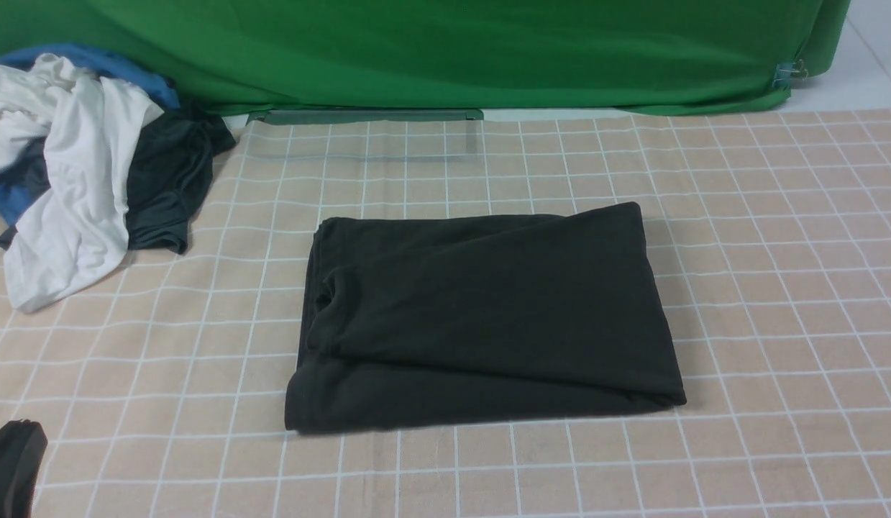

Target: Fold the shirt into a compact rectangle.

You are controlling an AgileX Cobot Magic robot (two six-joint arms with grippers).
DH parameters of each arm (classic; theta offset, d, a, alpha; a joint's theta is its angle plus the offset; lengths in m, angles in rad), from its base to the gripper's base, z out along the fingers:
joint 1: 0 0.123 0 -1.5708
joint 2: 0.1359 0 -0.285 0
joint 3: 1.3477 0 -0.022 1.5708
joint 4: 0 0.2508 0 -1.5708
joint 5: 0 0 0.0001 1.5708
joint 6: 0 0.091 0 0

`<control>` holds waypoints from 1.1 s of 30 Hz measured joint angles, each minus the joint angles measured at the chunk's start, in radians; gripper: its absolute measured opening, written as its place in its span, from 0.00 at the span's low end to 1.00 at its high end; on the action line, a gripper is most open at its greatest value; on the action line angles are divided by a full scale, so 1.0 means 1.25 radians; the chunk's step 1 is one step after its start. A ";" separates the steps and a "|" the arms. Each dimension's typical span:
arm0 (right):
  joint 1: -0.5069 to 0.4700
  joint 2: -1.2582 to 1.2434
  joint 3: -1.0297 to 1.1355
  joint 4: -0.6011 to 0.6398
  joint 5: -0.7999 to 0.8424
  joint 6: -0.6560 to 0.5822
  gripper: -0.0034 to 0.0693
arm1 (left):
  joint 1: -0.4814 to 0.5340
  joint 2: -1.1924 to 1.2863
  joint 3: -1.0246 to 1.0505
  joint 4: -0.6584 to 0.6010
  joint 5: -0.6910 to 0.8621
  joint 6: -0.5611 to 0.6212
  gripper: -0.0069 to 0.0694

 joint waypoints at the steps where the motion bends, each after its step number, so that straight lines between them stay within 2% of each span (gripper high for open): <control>1: 0.000 0.000 0.000 0.000 0.000 -0.009 0.35 | 0.000 0.000 0.000 0.000 0.000 0.000 0.12; 5: -0.015 -0.010 0.028 0.000 0.056 -0.068 0.37 | 0.000 0.000 0.000 0.000 0.000 0.000 0.12; 9: -0.072 -0.013 0.097 0.000 0.096 -0.091 0.37 | 0.000 0.000 0.000 0.000 0.000 0.001 0.12; 13: -0.165 -0.018 0.238 0.000 0.124 -0.101 0.37 | 0.000 0.000 0.000 0.000 0.000 0.001 0.12; 17: -0.219 -0.026 0.272 0.000 0.241 -0.102 0.37 | 0.000 0.000 0.000 0.000 0.000 0.001 0.12; 33: -0.224 -0.029 0.273 0.000 0.277 -0.102 0.37 | 0.000 0.000 0.000 0.000 0.002 0.007 0.12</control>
